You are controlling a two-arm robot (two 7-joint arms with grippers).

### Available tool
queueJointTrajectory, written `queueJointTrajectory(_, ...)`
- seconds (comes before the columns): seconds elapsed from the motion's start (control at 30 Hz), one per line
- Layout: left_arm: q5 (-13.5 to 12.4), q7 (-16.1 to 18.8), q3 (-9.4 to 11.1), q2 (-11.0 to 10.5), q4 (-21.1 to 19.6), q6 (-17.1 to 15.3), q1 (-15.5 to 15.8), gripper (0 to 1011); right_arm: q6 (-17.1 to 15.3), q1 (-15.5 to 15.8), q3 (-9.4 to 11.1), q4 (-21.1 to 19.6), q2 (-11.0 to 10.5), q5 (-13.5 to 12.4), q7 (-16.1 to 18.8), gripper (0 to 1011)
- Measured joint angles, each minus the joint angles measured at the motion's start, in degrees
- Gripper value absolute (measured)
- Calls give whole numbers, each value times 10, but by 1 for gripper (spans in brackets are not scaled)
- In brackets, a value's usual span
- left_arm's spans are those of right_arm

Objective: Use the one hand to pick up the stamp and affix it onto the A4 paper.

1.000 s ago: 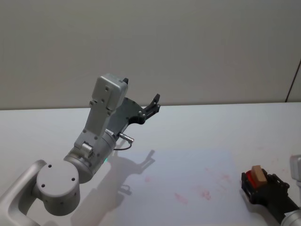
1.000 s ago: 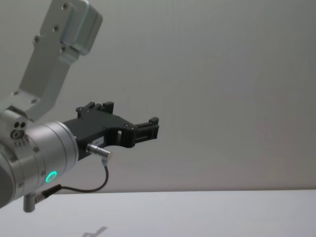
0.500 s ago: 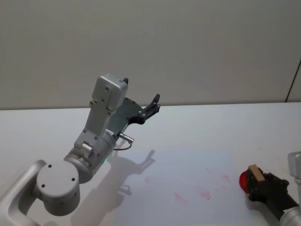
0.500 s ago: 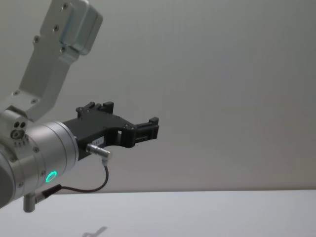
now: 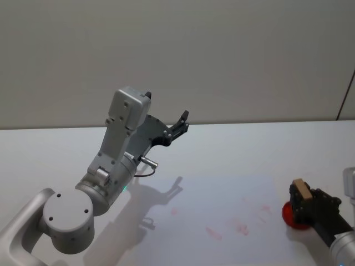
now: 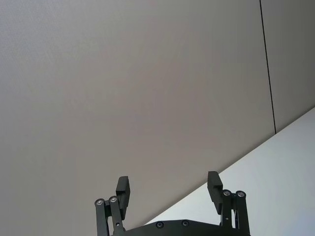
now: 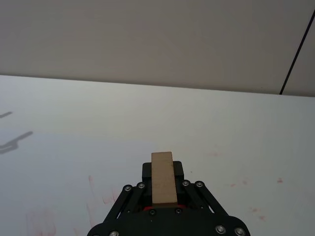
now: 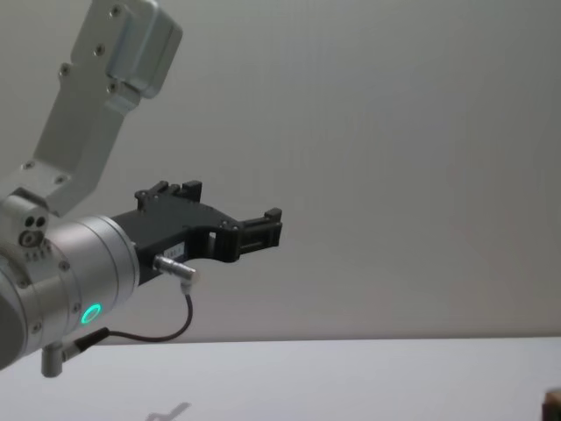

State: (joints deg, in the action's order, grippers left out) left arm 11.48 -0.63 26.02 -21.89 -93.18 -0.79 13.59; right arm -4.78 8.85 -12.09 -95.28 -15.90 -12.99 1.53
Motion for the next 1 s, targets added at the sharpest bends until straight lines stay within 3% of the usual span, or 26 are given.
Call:
queueJointTrajectory(0.53,0,0,0,0,0,0,0,1001,11,-28,-8,13,18,25,27,220)
queueJointTrajectory(1.0,0,0,0,0,0,0,0,1001,22,-80,-24,92,52,67,45,220)
